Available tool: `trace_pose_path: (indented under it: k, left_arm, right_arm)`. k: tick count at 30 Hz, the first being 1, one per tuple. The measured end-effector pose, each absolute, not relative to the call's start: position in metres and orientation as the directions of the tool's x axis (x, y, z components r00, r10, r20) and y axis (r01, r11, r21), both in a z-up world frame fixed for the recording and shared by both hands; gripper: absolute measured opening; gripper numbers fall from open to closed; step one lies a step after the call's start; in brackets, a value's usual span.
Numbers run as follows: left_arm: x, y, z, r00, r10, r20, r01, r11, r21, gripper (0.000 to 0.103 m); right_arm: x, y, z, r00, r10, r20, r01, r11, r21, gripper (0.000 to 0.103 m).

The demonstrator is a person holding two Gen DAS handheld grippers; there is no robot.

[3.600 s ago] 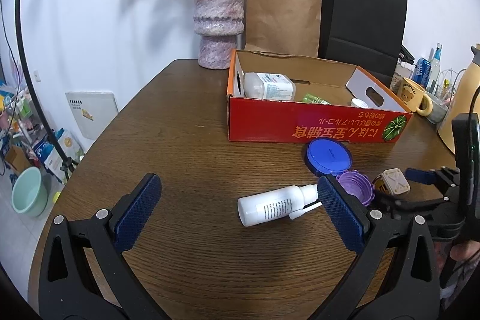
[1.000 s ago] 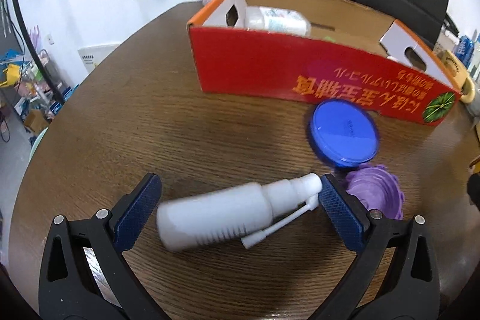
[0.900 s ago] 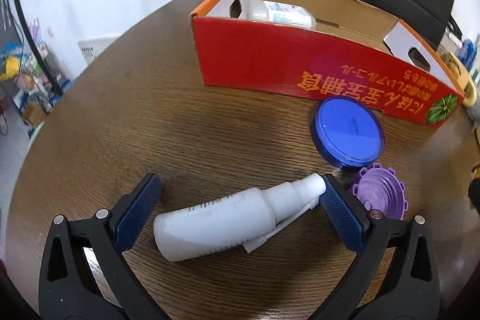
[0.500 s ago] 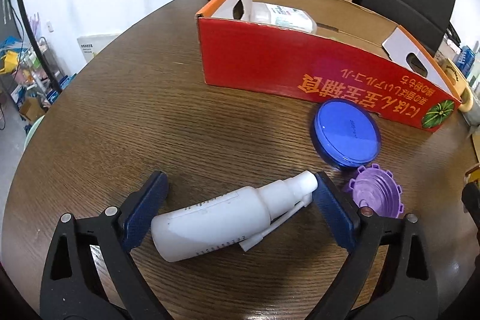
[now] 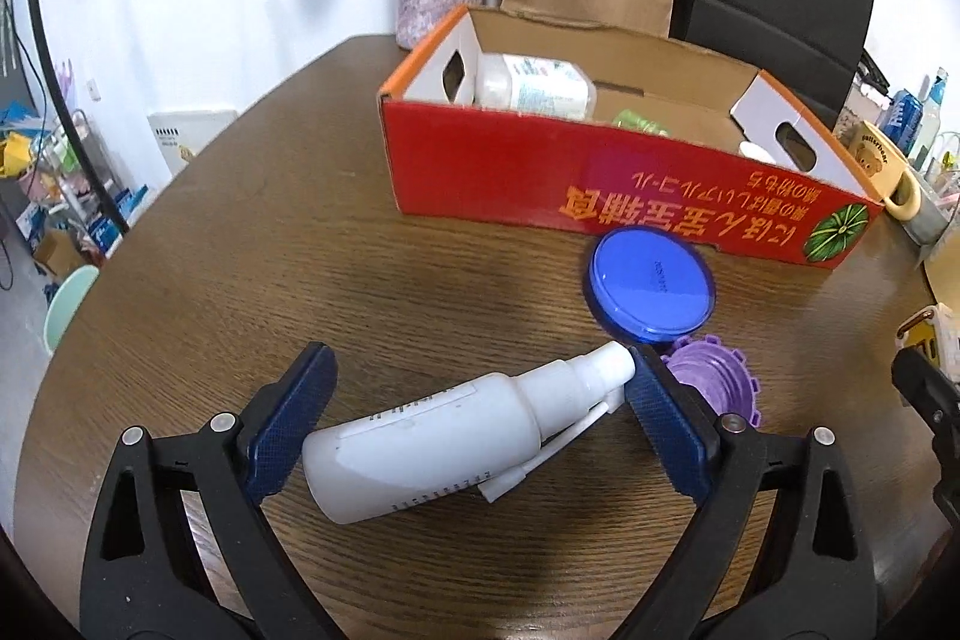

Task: Organize rigid objects
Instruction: 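Grasp the white spray bottle around its body with the left tool, then carry the white spray bottle over the box while the right tool carries the plug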

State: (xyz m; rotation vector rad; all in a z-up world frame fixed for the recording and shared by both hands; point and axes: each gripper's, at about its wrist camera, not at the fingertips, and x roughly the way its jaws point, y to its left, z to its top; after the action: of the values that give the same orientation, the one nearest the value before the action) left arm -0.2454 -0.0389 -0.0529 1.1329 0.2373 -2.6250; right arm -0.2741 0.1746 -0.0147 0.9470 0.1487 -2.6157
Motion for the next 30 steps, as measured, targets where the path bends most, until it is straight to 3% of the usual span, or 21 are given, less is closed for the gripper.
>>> trace_pose_path:
  k: [30]
  left_arm:
    - [-0.248,-0.015,0.033,-0.84,-0.091,-0.534,0.164,-0.982,-0.091,0.094]
  right_arm:
    - [-0.291,0.156,0.028,-0.785,-0.304,-0.54,0.367,-0.93,-0.009,0.073]
